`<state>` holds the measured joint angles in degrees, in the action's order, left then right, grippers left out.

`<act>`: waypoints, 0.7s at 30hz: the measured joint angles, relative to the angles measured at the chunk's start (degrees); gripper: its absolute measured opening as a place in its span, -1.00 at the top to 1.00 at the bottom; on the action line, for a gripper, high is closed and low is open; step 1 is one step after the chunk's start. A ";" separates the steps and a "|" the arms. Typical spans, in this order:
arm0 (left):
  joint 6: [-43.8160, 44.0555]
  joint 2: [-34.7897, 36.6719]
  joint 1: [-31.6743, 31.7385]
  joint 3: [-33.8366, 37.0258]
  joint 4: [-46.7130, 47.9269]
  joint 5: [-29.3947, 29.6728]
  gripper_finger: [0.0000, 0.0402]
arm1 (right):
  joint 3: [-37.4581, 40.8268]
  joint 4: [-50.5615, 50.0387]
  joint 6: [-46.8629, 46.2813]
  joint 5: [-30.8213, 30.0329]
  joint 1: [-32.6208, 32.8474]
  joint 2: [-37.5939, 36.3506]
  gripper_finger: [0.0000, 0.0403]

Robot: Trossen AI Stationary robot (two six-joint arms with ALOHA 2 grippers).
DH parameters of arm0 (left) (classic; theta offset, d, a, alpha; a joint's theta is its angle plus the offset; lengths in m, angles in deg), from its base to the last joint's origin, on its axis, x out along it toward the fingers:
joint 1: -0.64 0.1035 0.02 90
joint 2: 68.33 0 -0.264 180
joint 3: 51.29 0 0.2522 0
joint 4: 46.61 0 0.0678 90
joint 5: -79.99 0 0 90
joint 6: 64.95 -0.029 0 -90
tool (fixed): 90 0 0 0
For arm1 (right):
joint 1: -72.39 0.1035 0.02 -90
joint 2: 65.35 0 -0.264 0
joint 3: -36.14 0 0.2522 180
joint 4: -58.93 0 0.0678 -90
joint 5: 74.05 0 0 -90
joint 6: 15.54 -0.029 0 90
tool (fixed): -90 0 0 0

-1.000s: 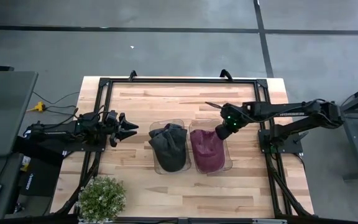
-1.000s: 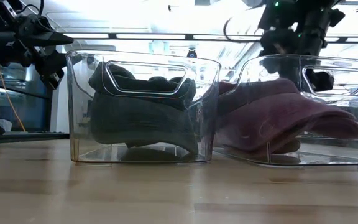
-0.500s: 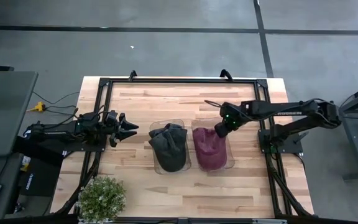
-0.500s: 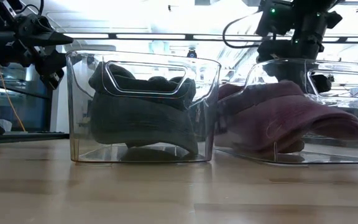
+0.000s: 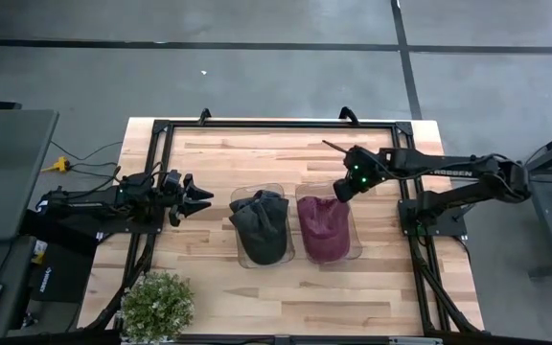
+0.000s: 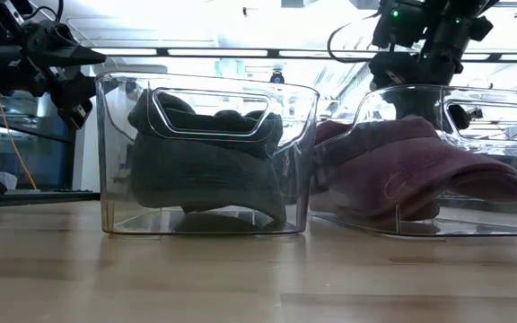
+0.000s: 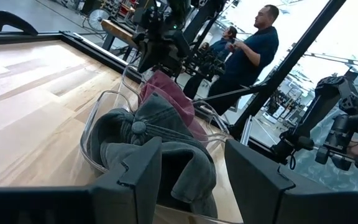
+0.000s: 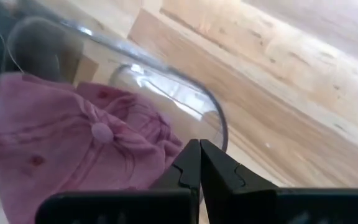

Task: Pick & Place hat
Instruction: Return to Home Position

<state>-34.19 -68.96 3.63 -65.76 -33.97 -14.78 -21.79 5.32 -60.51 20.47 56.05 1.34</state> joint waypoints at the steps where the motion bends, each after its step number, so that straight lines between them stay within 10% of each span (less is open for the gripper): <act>1: 0.01 0.00 -0.02 0.00 0.01 0.00 0.16 | 0.00 0.28 0.07 -0.06 -0.30 -0.33 1.00; 21: 0.01 0.00 -0.02 0.00 0.00 -0.07 0.16 | 0.00 15.67 8.45 0.32 -1.25 -20.10 1.00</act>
<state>-34.18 -68.96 3.60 -65.76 -33.97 -14.85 -21.79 20.99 -52.05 20.79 54.80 -18.76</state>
